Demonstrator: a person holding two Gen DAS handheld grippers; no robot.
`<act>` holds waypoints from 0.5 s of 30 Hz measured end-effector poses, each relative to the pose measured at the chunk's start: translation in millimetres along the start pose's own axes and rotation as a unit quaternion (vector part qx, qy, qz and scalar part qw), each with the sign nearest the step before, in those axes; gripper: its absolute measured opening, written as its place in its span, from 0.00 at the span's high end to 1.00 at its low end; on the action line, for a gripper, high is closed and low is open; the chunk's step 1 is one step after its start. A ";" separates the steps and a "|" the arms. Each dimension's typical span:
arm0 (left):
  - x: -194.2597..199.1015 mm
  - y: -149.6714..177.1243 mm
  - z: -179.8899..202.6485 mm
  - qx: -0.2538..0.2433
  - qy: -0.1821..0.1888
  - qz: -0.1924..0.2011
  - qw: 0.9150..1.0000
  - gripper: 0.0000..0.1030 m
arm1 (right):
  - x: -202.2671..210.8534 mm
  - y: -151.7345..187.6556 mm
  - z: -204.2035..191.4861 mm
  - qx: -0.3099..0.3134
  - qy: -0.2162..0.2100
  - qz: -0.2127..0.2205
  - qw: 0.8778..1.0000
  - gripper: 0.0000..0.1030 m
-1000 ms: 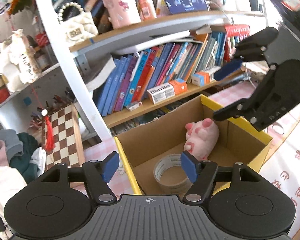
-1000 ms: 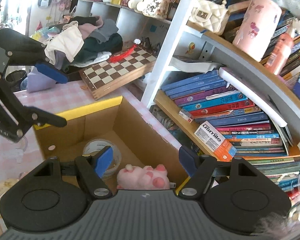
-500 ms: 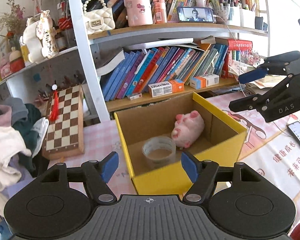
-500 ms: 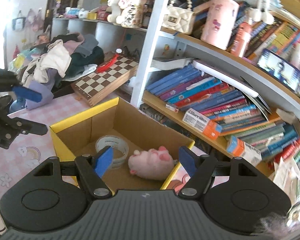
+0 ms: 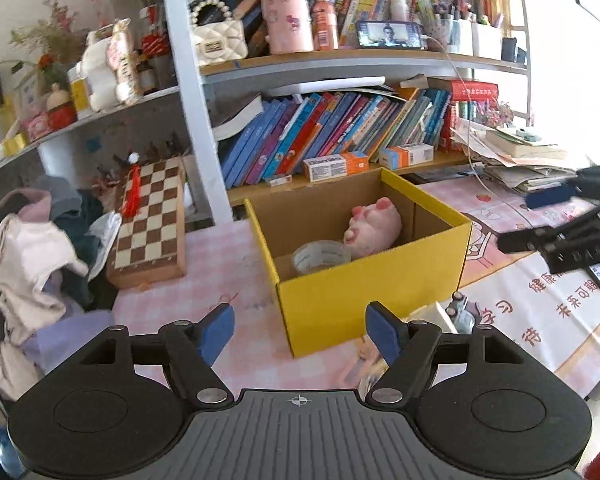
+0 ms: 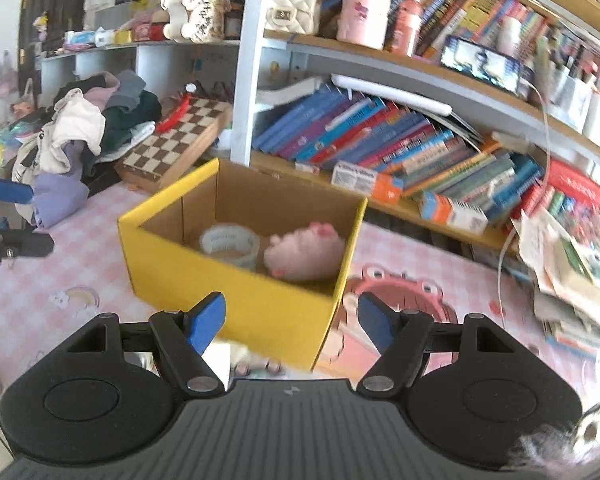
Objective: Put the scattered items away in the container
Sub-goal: 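Withdraw both tools from the box back over the table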
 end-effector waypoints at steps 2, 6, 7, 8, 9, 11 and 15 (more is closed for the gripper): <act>3.6 8.0 -3.2 0.008 -0.003 -0.003 1.000 0.27 | 4.8 10.4 -1.5 -0.012 0.009 -0.005 1.000 0.31; 7.4 25.1 -7.7 0.020 -0.008 -0.017 1.000 0.27 | 13.6 30.8 -4.6 -0.033 0.026 -0.017 0.999 0.30; 8.4 29.3 -8.2 0.023 -0.008 -0.020 1.000 0.27 | 14.9 35.5 -5.5 -0.036 0.029 -0.022 0.999 0.30; 9.3 33.3 -8.6 0.026 -0.008 -0.023 0.999 0.27 | 16.3 40.1 -6.4 -0.039 0.032 -0.026 0.998 0.30; 9.4 36.8 -8.6 0.030 -0.008 -0.027 0.999 0.27 | 17.5 44.5 -8.2 -0.039 0.033 -0.030 0.998 0.29; 9.6 43.8 -8.3 0.037 -0.006 -0.034 0.999 0.27 | 19.1 52.1 -12.2 -0.038 0.033 -0.038 0.998 0.28; 8.2 57.1 -3.1 0.045 -0.002 -0.048 0.998 0.27 | 17.9 64.9 -23.0 -0.037 0.026 -0.055 0.997 0.27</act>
Point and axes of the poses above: each gripper's, at about its wrist camera, not at the fingertips, and x roughly against the way its jaws point, z to its right, y to its underside, the point moved 4 cm from there along -x, roughly the way its jaws point, and after that the axes turned 2 degrees about -z, right-handed, at the moved point
